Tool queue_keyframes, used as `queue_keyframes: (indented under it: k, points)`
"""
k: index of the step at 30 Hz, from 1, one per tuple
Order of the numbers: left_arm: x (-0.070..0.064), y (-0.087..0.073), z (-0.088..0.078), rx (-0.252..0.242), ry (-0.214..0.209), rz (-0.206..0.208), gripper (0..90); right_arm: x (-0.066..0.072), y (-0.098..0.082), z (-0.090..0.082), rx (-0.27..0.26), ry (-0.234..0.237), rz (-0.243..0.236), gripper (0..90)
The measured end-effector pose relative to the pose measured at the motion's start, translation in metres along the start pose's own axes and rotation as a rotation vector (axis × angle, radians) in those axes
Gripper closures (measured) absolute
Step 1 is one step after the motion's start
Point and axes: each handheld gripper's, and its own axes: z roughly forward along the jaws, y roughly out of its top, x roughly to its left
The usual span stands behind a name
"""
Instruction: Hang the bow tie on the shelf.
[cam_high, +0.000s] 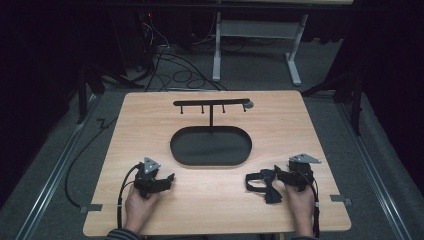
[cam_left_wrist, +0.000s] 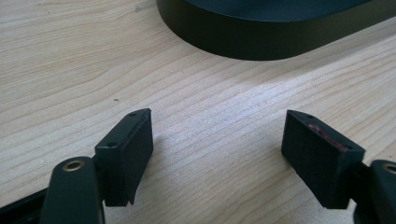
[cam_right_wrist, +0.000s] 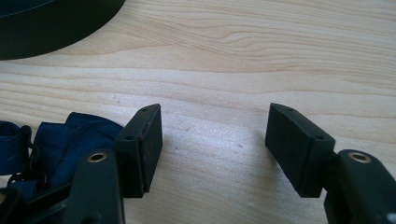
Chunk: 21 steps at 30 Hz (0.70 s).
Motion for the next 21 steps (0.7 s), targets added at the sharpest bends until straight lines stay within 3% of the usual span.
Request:
queue_keyframes:
  k: [21]
  points:
    - [-0.0002,0.0005,0.0004,0.001,0.003,-0.004,25.5,-0.0005,0.0001,0.0001,0.000,0.012,0.001,36.3]
